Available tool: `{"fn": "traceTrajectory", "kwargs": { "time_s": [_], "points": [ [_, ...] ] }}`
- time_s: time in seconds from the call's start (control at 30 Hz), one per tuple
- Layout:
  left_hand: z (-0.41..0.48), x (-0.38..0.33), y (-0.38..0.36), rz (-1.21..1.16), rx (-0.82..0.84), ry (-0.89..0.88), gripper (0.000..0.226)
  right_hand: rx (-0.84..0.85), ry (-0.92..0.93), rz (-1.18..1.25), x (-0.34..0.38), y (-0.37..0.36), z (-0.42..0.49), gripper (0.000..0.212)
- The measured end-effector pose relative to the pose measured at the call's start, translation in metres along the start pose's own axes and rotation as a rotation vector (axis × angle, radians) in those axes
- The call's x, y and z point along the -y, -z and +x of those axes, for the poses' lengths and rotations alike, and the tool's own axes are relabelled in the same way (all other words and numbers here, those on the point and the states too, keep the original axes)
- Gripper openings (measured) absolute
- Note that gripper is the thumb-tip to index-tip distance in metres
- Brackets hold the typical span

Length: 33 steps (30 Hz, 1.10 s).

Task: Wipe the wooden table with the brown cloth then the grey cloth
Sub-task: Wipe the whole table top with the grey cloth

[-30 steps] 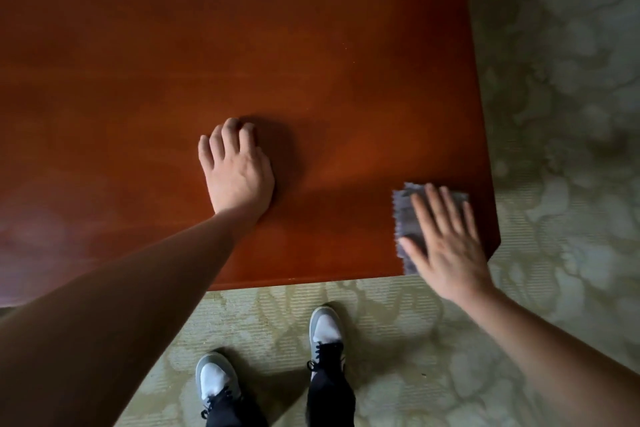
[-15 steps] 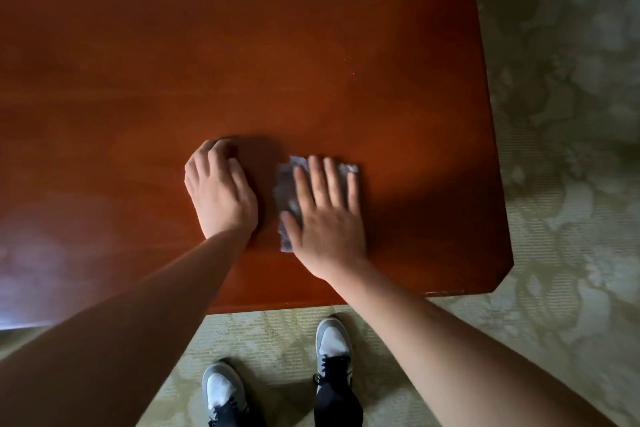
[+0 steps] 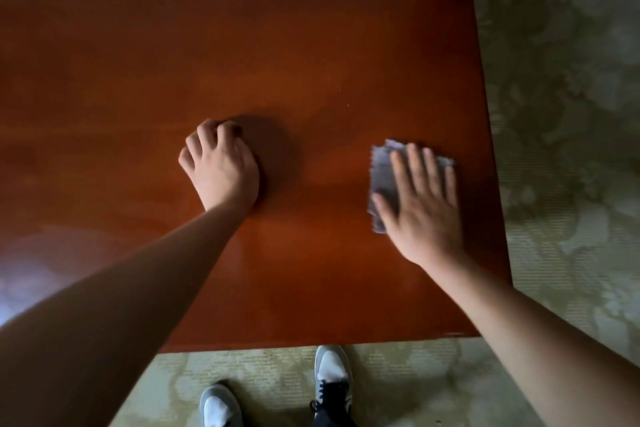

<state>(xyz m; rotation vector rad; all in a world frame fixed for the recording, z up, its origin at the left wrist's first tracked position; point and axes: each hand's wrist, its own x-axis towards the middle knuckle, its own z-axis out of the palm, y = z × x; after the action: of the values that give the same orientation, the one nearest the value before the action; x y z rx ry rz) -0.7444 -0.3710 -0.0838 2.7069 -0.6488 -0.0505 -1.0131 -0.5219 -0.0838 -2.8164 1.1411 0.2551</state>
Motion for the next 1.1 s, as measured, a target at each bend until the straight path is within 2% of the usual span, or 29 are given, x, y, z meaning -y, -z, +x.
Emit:
{"fn": "traceTrajectory", "kwargs": {
  "time_s": [0.1, 0.23, 0.37, 0.53, 0.7, 0.8, 0.97, 1.1],
  "points": [
    [0.015, 0.0, -0.007, 0.066, 0.014, -0.009, 0.035, 0.008, -0.109, -0.014, -0.04, 0.002, -0.015, 0.082],
    [0.013, 0.002, -0.009, 0.073, -0.009, -0.021, 0.033, -0.004, -0.188, -0.005, -0.023, 0.002, -0.022, 0.081],
    [0.016, 0.003, -0.011, 0.075, 0.003, -0.008, 0.031, -0.013, -0.011, 0.02, 0.051, 0.001, -0.003, 0.075],
    [0.016, 0.006, -0.011, 0.043, 0.019, -0.003, 0.029, -0.07, 0.162, 0.066, 0.138, 0.009, 0.064, 0.071],
    [0.016, 0.006, -0.01, 0.062, 0.024, -0.005, 0.03, -0.179, 0.325, 0.125, 0.132, 0.007, 0.108, 0.07],
    [0.017, 0.006, -0.01, 0.078, 0.02, -0.009, 0.029, -0.242, 0.191, 0.075, 0.08, 0.008, 0.127, 0.071],
    [0.019, 0.004, -0.01, 0.161, 0.078, -0.052, 0.049, -0.069, -0.224, 0.016, -0.027, 0.022, 0.127, 0.081],
    [0.019, 0.002, -0.008, 0.172, 0.091, -0.071, 0.055, -0.026, -0.353, 0.038, -0.012, 0.02, 0.114, 0.083]
  ]
}}
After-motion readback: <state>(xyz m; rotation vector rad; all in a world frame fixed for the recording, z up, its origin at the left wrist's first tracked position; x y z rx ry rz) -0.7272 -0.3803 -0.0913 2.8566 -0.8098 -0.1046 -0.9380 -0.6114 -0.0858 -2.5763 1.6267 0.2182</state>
